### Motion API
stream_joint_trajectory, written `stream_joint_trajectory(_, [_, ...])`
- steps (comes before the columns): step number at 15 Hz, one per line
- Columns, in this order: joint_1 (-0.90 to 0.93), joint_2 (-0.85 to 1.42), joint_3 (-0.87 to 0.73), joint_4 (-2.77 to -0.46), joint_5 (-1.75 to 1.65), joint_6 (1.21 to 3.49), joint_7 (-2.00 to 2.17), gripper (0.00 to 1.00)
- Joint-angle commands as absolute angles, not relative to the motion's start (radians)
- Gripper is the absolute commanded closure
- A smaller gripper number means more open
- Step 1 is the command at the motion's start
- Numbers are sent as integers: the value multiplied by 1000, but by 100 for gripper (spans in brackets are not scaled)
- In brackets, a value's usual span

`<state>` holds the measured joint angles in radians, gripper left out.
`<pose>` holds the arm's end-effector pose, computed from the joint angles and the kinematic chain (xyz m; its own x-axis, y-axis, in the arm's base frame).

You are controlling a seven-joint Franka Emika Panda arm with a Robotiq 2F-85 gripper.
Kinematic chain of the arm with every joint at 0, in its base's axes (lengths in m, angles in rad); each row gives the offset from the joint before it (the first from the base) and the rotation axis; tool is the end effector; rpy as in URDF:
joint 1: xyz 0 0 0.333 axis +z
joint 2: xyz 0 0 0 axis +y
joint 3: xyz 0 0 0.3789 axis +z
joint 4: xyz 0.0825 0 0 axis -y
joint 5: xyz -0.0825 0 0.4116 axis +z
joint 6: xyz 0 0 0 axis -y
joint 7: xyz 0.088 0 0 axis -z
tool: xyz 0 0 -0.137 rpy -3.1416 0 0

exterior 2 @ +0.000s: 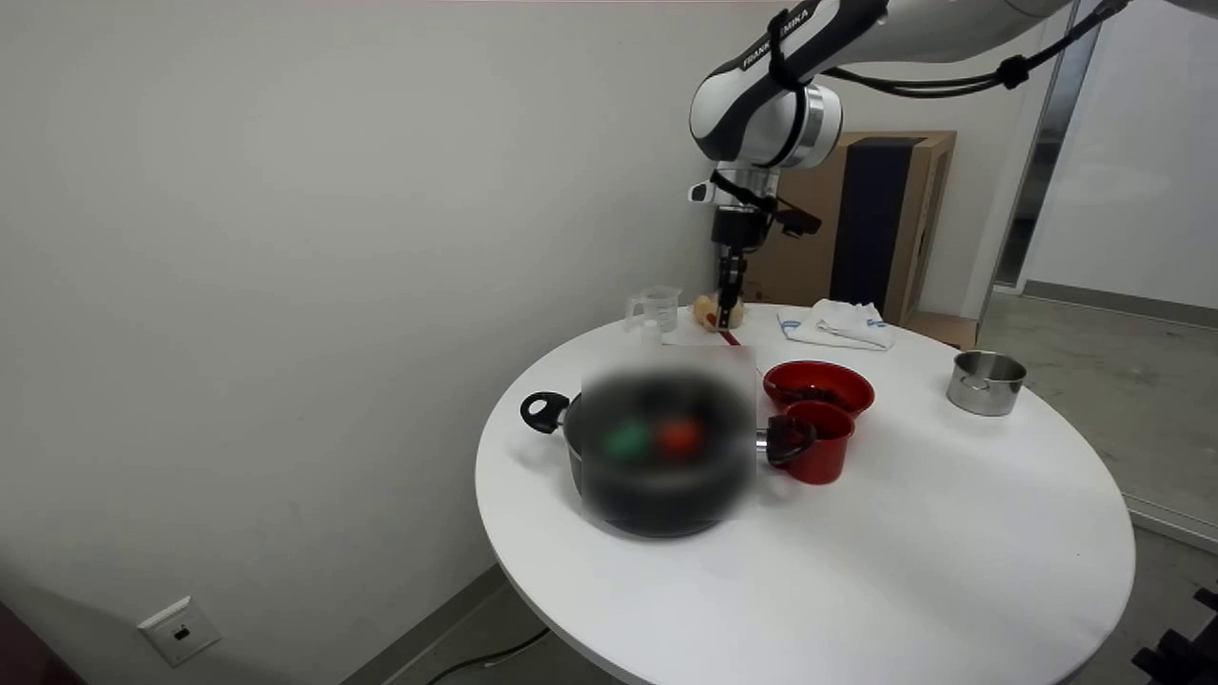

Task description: Use the spoon to take one scoop of contents from the orange bowl then pour it back into the bowl

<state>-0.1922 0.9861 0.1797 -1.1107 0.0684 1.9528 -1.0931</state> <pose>0.8264 -0.0496 0.1987 0.5631 0.8176 0.1202 0.8184 -0.5314 -0.2189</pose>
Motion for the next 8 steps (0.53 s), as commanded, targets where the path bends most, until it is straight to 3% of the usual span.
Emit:
stream_joint_trajectory(1, [-247,955,218,-1129,170,1970,-1169,91])
stream_joint_trajectory(8, [-286,930,198,-1155,289,1995,-1194,91])
